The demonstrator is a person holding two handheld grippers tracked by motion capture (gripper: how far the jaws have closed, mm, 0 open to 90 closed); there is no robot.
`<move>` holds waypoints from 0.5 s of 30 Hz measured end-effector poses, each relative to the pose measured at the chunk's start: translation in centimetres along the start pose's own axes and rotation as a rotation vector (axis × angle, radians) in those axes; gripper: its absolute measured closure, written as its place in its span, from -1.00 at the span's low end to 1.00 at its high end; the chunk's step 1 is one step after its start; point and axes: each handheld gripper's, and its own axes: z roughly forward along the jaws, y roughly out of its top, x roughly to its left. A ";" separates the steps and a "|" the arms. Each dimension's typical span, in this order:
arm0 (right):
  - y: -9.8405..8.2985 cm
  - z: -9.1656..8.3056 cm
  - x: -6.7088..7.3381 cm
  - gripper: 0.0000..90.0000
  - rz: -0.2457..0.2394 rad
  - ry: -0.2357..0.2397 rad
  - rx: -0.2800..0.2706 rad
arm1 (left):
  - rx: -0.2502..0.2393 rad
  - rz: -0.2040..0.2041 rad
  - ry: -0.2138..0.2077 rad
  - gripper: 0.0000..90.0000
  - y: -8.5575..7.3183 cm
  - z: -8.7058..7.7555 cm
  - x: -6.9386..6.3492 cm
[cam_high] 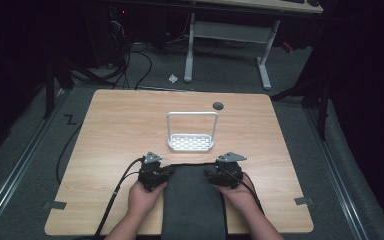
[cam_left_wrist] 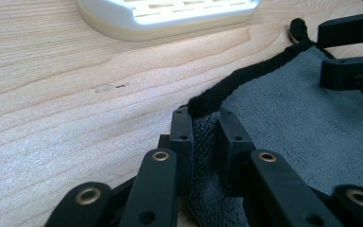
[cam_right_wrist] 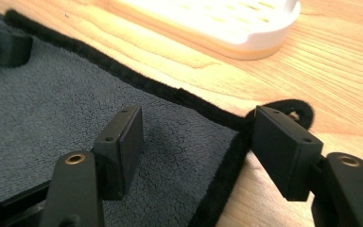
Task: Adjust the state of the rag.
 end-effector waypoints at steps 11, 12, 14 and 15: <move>-0.9 0.2 0.0 0.07 0.013 0.029 -0.006 | -0.002 -0.007 -0.002 0.73 0.0 0.0 0.0; -1.0 0.1 0.0 0.15 0.014 0.031 -0.009 | -0.002 -0.005 -0.002 0.72 0.0 0.0 0.0; -1.1 0.0 0.2 0.27 0.021 0.039 -0.008 | -0.002 -0.005 -0.003 0.72 0.0 0.0 0.0; -1.1 0.0 0.2 0.35 0.023 0.045 -0.008 | -0.002 -0.006 -0.004 0.72 0.0 0.0 0.0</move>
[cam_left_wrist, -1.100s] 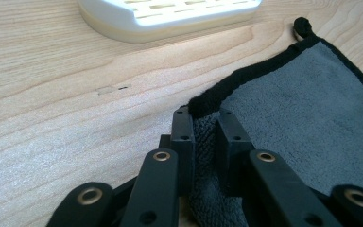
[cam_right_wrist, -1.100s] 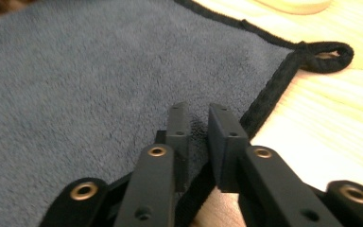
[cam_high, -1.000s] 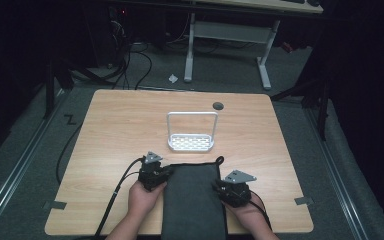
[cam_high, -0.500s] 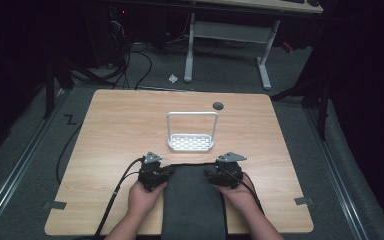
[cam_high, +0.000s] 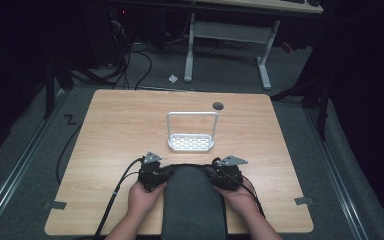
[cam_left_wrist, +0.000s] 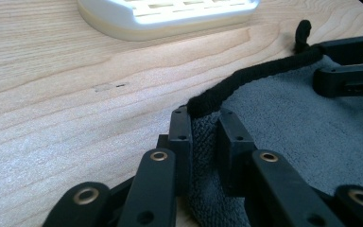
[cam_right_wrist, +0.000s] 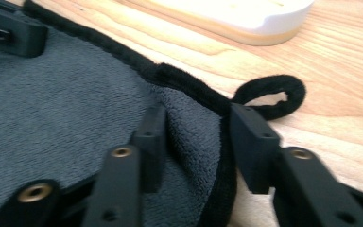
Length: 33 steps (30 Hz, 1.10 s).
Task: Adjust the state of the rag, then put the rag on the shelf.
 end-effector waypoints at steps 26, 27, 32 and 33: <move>0.4 -1.7 1.4 0.73 -0.034 0.009 -0.088 | -0.070 0.014 0.009 0.80 0.1 -1.0 -0.4; 0.4 -1.8 1.5 0.73 -0.034 0.008 -0.094 | -0.082 0.016 0.010 0.81 0.2 -1.2 -0.5; 0.8 -2.4 1.5 0.73 -0.027 0.011 -0.130 | -0.125 0.013 0.003 0.82 0.5 -1.9 -0.7; 0.9 -2.5 1.5 0.73 -0.035 0.008 -0.136 | -0.130 0.018 0.004 0.82 0.6 -2.0 -0.7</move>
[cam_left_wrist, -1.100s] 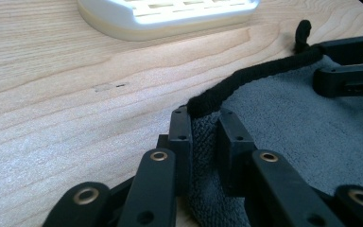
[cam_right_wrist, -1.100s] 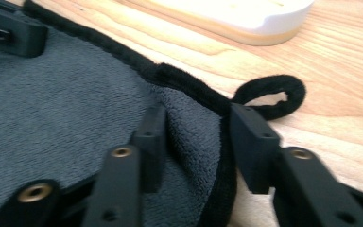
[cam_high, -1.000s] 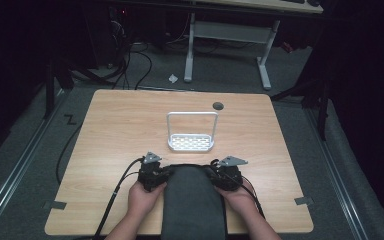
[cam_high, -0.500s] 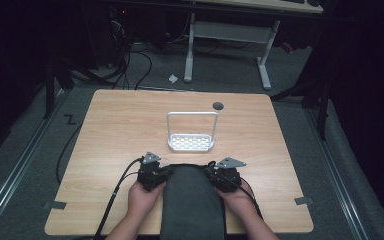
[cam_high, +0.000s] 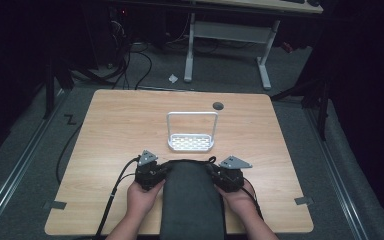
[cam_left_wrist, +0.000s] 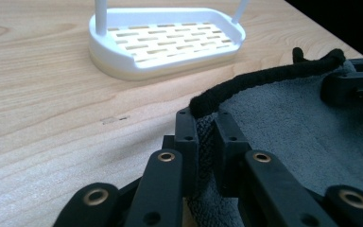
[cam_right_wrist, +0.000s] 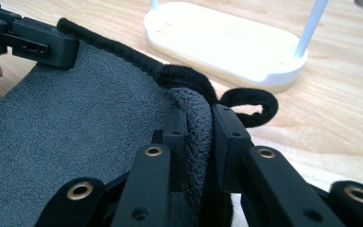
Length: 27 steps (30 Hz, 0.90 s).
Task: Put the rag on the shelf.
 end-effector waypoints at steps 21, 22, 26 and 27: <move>3.7 -1.8 0.7 0.73 -0.027 -0.015 -0.150 | -0.126 0.040 0.018 0.85 3.7 -2.9 -0.7; 3.9 -1.9 0.7 0.73 -0.032 -0.016 -0.159 | -0.131 0.045 0.022 0.85 3.9 -3.0 -0.7; 4.9 -2.3 0.8 0.73 -0.042 -0.024 -0.183 | -0.159 0.061 0.030 0.85 4.9 -3.6 -0.9; 5.1 -2.4 0.8 0.73 -0.046 -0.028 -0.191 | -0.167 0.062 0.030 0.85 5.2 -3.7 -0.9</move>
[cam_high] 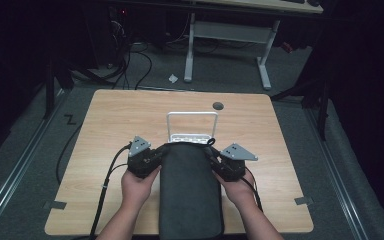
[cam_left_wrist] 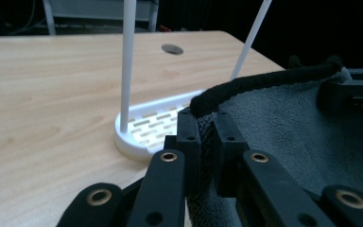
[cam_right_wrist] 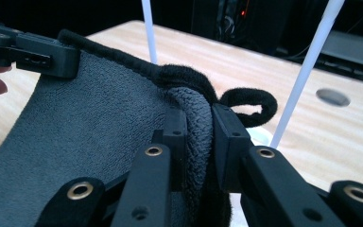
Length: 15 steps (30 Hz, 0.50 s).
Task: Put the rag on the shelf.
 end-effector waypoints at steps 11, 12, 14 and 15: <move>2.4 -0.6 0.0 0.73 -0.007 -0.014 -0.065 | -0.070 0.023 0.011 0.85 2.6 -1.0 -0.3; 2.6 -0.6 0.0 0.73 -0.010 -0.013 -0.075 | -0.074 0.029 0.012 0.85 2.9 -1.1 -0.3; 3.0 -0.8 -0.1 0.73 -0.013 -0.017 -0.084 | -0.086 0.035 0.013 0.85 3.4 -1.2 -0.4; 3.2 -0.9 -0.1 0.73 -0.012 -0.019 -0.088 | -0.093 0.041 0.014 0.85 3.7 -1.3 -0.5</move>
